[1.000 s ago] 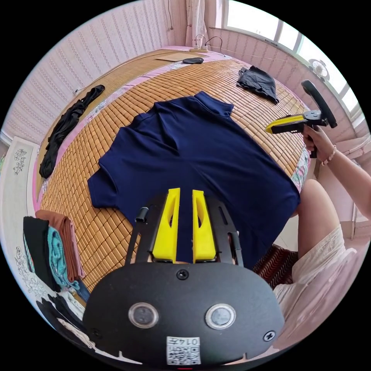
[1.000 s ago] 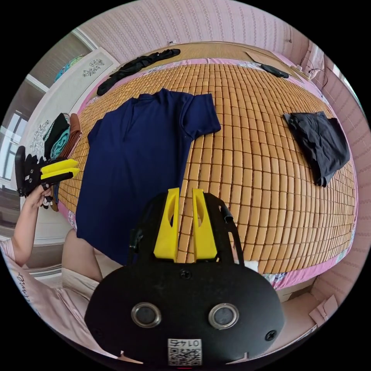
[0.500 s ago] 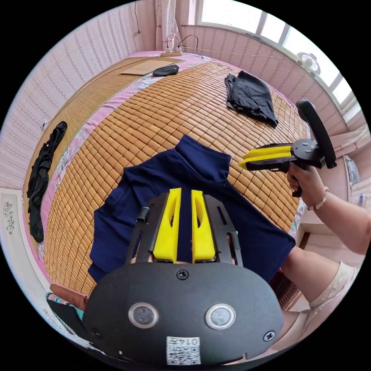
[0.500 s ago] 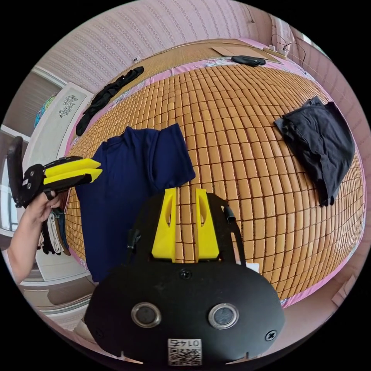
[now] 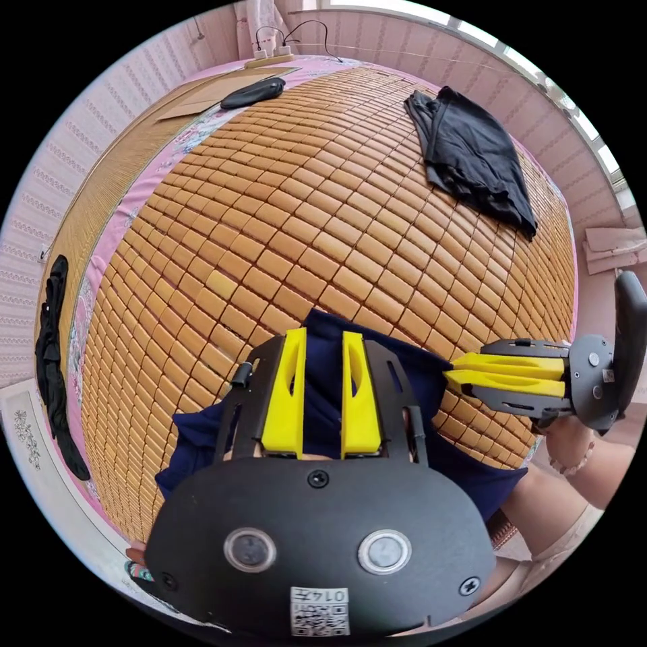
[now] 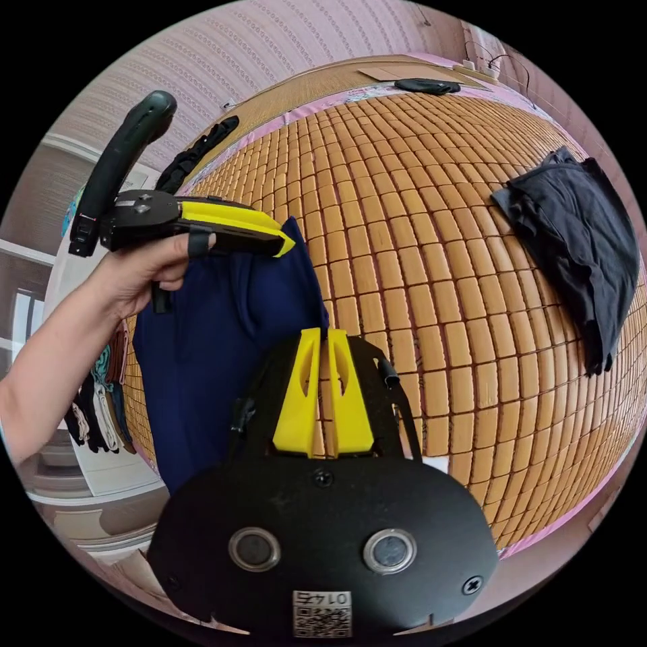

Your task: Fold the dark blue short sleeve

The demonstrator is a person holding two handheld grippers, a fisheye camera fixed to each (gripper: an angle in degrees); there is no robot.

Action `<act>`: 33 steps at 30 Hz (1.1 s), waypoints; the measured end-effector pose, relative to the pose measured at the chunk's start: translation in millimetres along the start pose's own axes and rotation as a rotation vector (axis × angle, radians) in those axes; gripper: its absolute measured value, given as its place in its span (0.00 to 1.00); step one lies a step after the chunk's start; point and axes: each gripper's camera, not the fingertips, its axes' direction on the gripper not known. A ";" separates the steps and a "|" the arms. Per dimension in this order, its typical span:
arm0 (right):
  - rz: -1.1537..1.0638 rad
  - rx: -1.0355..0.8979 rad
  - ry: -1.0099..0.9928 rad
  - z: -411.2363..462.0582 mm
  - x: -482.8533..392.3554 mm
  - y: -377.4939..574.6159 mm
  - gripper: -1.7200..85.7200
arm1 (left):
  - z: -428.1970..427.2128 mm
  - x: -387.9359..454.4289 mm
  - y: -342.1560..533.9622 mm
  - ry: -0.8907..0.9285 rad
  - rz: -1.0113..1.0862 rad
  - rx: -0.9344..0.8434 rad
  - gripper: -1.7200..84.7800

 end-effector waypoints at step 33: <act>-0.136 0.000 0.040 33.4 -122.2 -29.4 0.04 | -60.7 -128.8 448.8 -0.126 -0.681 0.205 0.10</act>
